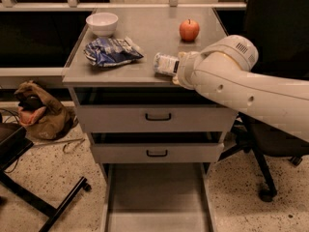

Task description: Pick blue plastic bottle from bottom drawer and place on counter

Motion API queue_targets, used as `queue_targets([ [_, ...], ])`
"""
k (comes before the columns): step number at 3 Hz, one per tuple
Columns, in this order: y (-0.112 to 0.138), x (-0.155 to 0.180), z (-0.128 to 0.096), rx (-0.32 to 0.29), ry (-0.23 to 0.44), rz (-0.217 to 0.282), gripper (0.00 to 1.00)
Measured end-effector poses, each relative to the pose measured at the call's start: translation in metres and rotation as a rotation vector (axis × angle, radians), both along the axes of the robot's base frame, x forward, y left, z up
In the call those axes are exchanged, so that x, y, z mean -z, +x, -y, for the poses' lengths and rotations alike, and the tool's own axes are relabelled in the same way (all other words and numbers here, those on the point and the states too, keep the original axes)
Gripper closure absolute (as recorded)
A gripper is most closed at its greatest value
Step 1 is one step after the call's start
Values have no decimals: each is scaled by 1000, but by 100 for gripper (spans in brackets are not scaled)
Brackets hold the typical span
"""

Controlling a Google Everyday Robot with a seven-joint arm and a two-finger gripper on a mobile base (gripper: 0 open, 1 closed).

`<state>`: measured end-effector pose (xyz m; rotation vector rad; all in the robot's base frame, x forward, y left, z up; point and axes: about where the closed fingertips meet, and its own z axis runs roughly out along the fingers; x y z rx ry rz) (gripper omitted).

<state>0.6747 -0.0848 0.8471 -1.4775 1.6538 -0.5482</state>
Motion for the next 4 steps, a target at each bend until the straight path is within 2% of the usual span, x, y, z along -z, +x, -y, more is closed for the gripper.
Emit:
queue_targets([
  [1,11,-52,7,19,4,56,100],
  [2,28,-128,10,28,3,126,100],
  [3,55,-151,23,46,7,88,100],
  [4,80,-136,40,69,35,-34,100],
])
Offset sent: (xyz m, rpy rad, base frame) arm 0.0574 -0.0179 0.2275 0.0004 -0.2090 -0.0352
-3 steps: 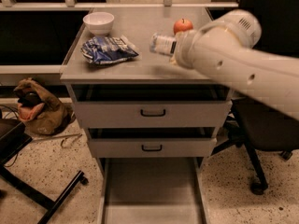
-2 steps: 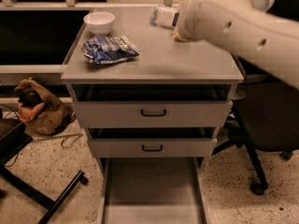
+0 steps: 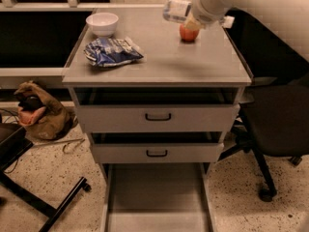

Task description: Pick blue plastic bottle from bottom drawer and place on counter

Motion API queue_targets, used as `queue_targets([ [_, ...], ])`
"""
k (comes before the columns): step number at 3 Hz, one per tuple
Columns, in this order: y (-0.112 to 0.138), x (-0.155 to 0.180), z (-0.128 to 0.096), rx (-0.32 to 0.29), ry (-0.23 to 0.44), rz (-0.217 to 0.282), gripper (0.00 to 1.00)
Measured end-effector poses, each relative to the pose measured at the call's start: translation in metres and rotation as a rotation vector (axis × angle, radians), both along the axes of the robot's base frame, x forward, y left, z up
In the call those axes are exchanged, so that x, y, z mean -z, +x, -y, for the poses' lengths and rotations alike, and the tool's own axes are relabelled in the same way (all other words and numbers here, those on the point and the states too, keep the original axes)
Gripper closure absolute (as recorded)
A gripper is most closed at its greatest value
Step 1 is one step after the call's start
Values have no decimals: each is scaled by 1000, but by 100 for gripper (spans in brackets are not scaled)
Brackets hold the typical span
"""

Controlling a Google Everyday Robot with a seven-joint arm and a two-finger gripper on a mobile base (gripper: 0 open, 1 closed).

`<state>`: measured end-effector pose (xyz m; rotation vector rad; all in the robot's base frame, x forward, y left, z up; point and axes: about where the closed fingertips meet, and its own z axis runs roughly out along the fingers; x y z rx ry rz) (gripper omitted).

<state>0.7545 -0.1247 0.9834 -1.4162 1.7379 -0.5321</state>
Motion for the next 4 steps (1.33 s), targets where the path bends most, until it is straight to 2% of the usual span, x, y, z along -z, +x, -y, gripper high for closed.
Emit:
queue_targets([
  [1,12,19,13,18,30,-116,100],
  [3,-4,96,21,-18,126,-328,100],
  [4,-12,136,15,-49,191,-404,100],
])
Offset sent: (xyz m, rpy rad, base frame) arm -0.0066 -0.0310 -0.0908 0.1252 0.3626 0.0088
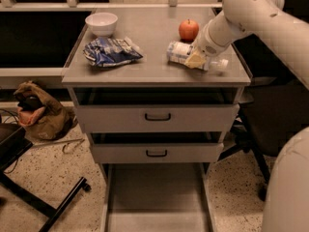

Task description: Pick blue plastic bottle from bottom drawer and place on counter

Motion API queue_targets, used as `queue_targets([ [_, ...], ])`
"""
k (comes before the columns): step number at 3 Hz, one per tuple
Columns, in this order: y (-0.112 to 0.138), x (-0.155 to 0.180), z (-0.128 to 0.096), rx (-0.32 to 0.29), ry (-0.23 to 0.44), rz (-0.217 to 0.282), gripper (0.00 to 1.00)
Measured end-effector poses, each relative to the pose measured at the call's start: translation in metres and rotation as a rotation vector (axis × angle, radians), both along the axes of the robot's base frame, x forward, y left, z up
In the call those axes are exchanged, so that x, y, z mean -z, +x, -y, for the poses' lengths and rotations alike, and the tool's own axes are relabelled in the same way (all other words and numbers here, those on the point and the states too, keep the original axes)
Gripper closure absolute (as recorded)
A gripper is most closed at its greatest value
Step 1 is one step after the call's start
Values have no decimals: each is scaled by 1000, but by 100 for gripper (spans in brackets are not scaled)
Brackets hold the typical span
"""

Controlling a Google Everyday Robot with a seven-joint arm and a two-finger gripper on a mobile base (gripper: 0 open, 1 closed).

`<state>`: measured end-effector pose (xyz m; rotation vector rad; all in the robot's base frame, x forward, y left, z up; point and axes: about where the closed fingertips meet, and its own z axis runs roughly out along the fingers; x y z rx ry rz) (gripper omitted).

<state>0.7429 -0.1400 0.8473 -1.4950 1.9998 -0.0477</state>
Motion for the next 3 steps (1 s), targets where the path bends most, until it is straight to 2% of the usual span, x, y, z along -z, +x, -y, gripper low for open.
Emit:
queue_targets([
  [1,-1,-1,-2,-5,8,-6,100],
  [2,-1,-1,-2,-5,8,-6,81],
  [3,-1,-1,-2,-5,8,-6,58],
])
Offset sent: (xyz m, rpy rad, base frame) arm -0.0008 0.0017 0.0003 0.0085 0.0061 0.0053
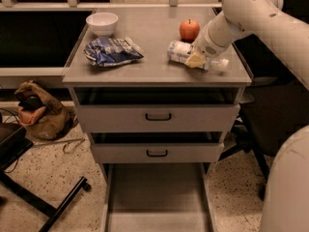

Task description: Pick blue plastic bottle from bottom drawer and place on counter

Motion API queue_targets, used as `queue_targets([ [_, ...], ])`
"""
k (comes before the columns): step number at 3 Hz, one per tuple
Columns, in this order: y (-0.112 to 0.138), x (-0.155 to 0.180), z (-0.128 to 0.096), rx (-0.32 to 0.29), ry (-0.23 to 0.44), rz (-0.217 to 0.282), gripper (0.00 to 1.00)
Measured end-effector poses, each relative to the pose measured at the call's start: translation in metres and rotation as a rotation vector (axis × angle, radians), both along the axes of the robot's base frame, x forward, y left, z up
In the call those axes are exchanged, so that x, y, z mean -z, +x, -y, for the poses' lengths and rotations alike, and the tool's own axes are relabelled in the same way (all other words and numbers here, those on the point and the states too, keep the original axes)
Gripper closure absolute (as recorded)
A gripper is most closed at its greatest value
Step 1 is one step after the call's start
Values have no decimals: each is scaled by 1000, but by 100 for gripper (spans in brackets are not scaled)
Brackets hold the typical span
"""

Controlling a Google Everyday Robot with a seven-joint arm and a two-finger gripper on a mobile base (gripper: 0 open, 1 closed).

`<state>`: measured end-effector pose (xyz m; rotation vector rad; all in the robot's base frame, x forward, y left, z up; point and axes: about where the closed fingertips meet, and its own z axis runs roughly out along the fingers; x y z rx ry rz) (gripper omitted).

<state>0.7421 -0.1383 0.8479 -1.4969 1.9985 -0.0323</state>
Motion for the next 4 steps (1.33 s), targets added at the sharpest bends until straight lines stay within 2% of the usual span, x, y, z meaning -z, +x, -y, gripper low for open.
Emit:
queue_targets([
  [2,0,0,0,0,0,0,12],
  [3,0,0,0,0,0,0,0],
  [4,0,0,0,0,0,0,0],
])
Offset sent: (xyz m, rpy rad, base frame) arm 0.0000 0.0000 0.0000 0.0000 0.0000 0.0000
